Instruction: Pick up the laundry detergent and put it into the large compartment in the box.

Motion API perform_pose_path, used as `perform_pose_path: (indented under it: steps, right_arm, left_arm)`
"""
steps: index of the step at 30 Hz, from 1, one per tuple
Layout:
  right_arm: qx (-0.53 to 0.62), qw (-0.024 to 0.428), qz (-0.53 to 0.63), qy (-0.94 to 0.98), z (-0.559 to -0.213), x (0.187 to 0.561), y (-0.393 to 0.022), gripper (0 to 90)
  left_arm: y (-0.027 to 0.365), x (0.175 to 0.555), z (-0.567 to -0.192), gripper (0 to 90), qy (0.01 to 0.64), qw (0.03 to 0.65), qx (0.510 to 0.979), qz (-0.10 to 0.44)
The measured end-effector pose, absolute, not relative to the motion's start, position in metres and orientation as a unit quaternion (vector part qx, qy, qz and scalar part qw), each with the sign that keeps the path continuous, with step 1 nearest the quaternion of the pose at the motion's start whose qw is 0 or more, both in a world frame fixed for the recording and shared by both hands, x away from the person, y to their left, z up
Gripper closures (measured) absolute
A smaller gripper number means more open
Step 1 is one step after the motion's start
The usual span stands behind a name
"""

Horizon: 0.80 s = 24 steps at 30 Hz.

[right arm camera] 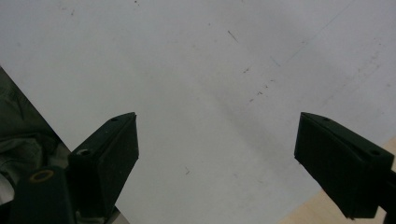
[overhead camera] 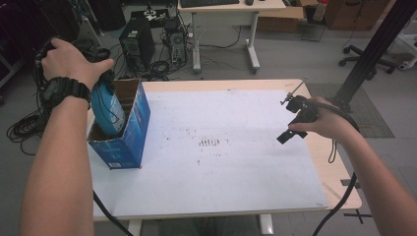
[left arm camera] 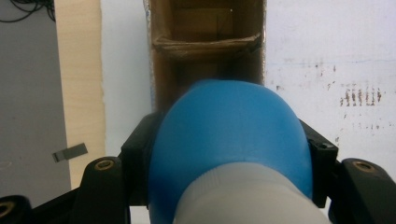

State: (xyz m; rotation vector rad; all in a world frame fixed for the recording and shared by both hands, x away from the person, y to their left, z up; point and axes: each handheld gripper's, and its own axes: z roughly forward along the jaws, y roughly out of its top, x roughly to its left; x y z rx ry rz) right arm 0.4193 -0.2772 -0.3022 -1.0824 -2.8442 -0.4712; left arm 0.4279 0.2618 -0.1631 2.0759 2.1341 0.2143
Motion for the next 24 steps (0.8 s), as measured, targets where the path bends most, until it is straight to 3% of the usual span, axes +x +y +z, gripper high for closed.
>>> perform_pose_path:
  steps: [24]
  right_arm:
    - [-0.355, 0.033, -0.15, -0.922, -0.306, 0.421, -0.278, 14.0]
  left_arm:
    - [0.26, 0.435, -0.193, 38.1, 0.71, 0.059, 0.699, 0.056]
